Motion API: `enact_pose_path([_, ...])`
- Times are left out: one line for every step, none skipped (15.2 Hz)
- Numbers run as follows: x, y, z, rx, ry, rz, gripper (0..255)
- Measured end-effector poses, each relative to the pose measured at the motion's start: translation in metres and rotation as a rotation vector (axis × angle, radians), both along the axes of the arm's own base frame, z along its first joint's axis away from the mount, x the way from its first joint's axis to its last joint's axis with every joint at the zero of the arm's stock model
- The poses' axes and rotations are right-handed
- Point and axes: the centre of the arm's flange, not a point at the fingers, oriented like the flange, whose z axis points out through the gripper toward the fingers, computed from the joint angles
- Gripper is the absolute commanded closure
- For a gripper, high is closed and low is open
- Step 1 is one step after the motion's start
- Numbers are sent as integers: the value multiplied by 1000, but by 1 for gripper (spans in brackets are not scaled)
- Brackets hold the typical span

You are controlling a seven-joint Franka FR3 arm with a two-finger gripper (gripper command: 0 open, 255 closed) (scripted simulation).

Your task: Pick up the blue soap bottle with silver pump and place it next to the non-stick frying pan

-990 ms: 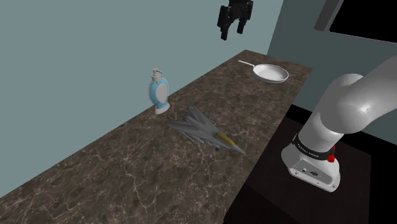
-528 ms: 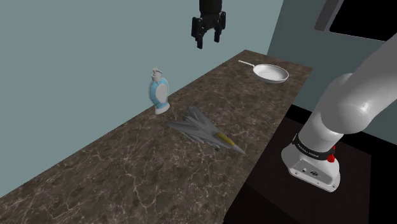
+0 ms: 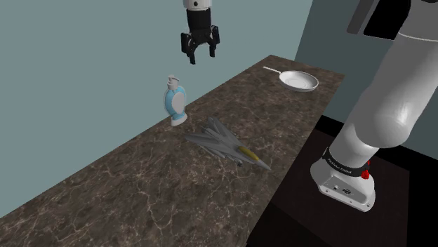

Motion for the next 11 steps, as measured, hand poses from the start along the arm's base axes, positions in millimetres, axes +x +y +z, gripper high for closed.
enact_pose_path([11,7,-7,2,8,0,0])
enact_pose_path([23,13,-11,4,17,0,0])
enact_pose_path([32,21,-17,7,25,0,0])
enact_pose_path([43,27,-22,9,33,0,0])
enact_pose_path([55,34,-26,11,41,0,0])
enact_pose_path([65,39,-34,14,49,0,0])
enact_pose_path([75,48,-40,16,57,0,0])
enact_pose_path([86,56,-47,18,65,0,0])
enact_pose_path([96,61,-53,21,74,0,0])
enact_pose_path([107,68,-61,23,81,0,0])
enact_pose_path([113,73,-64,24,87,0,0])
